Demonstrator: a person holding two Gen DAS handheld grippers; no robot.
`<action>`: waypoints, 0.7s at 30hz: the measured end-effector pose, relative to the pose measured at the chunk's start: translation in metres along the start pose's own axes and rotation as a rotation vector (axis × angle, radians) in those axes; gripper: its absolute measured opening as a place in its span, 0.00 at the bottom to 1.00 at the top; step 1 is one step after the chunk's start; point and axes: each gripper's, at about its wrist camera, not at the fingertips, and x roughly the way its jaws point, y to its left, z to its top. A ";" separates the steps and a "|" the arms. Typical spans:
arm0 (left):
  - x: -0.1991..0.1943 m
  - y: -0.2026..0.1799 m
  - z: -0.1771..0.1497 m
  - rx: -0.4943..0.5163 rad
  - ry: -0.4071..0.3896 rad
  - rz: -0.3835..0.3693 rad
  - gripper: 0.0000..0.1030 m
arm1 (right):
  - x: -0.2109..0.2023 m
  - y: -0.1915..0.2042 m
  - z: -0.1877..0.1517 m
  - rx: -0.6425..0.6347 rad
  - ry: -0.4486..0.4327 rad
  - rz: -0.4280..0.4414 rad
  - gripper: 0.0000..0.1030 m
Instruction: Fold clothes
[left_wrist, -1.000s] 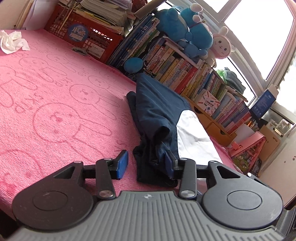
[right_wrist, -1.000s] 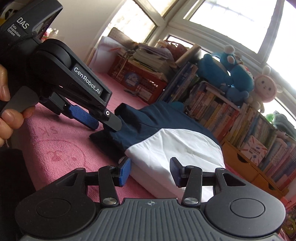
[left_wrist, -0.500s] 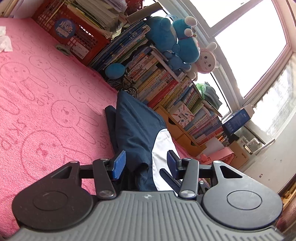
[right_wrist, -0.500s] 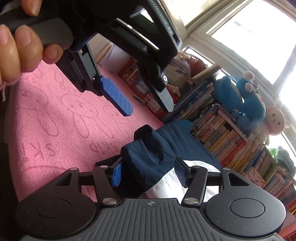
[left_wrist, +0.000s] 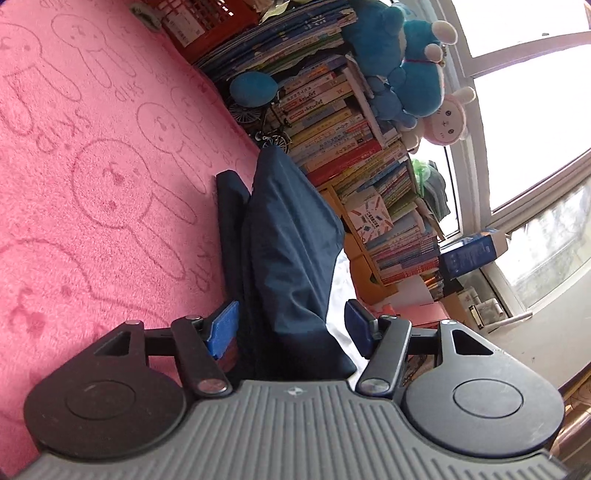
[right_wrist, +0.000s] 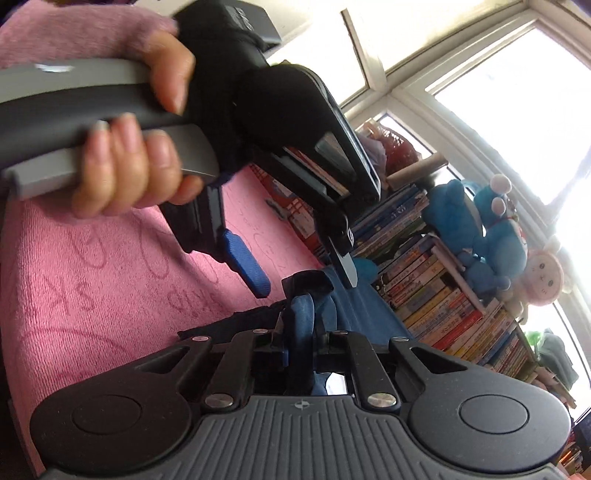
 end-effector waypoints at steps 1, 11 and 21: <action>0.004 -0.001 0.001 0.013 -0.001 0.004 0.22 | 0.000 0.002 -0.001 -0.014 -0.003 -0.009 0.12; 0.006 0.001 0.007 0.002 0.007 -0.075 0.12 | 0.028 -0.009 0.008 0.011 0.039 -0.021 0.47; 0.035 -0.001 0.023 0.011 0.070 -0.042 0.51 | 0.037 -0.014 0.008 0.082 0.057 -0.027 0.16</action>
